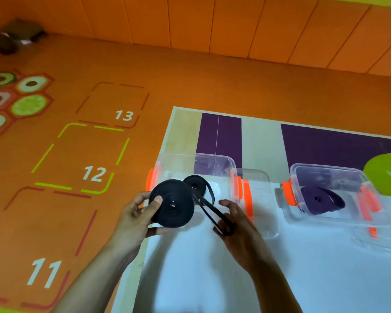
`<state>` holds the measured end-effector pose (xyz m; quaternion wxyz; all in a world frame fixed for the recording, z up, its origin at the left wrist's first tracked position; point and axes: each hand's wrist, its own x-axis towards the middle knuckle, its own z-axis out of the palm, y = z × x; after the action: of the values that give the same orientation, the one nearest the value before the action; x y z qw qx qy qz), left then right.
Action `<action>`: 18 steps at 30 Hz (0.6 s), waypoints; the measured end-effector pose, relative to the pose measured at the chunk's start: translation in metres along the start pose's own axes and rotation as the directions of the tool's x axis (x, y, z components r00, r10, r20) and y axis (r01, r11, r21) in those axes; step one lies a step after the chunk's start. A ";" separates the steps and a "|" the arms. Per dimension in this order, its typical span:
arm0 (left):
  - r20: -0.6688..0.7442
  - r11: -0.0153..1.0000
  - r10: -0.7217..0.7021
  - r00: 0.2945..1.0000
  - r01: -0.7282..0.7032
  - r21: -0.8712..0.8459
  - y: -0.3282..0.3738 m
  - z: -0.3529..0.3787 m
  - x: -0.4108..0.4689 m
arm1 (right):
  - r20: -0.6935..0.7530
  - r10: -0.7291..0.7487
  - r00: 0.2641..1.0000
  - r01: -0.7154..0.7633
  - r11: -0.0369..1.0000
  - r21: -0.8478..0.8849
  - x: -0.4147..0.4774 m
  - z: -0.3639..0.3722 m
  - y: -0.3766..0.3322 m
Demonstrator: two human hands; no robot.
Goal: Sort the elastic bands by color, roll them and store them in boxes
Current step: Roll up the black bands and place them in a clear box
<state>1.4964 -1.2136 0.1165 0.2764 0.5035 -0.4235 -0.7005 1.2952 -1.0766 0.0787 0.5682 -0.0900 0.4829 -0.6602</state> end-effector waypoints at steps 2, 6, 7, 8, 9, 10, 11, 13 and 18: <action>0.020 0.997 -0.063 0.998 0.064 -0.036 -0.003 0.015 0.010 | 0.012 -0.104 0.994 0.104 0.968 -0.229 0.013 0.007 -0.009; -0.007 0.979 -0.155 0.988 0.153 -0.133 -0.005 0.040 0.043 | -0.078 -0.245 0.966 0.187 0.877 -0.444 0.045 0.014 -0.022; -0.025 0.975 -0.176 0.984 0.171 -0.140 -0.006 0.046 0.051 | -0.095 -0.268 0.959 0.187 0.846 -0.500 0.055 0.011 -0.023; -0.042 0.972 -0.197 0.980 0.189 -0.139 -0.009 0.050 0.060 | -0.111 -0.302 0.947 0.186 0.795 -0.577 0.065 0.009 -0.023; -0.063 0.970 -0.217 0.974 0.208 -0.124 -0.012 0.055 0.070 | -0.116 -0.331 0.937 0.179 0.735 -0.654 0.074 0.008 -0.022; -0.094 0.972 -0.229 0.969 0.222 -0.080 -0.015 0.060 0.081 | -0.111 -0.341 0.933 0.160 0.672 -0.723 0.084 0.009 -0.019; -0.126 0.973 -0.231 0.965 0.231 -0.019 -0.018 0.064 0.092 | -0.115 -0.341 0.933 0.133 0.625 -0.769 0.094 0.012 -0.016; -0.159 0.964 -0.244 0.957 0.257 0.066 -0.021 0.072 0.119 | -0.144 -0.343 0.928 0.074 0.551 -0.831 0.119 0.012 -0.010; -0.161 0.896 -0.405 0.900 0.426 0.127 -0.041 0.082 0.173 | -0.208 -0.149 0.967 -0.145 0.351 -0.925 0.181 0.001 0.004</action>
<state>1.3624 -1.3082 0.0106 0.1060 0.6475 -0.3416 -0.6730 1.2374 -1.2276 -0.0017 0.3471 -0.3122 0.8411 -0.2731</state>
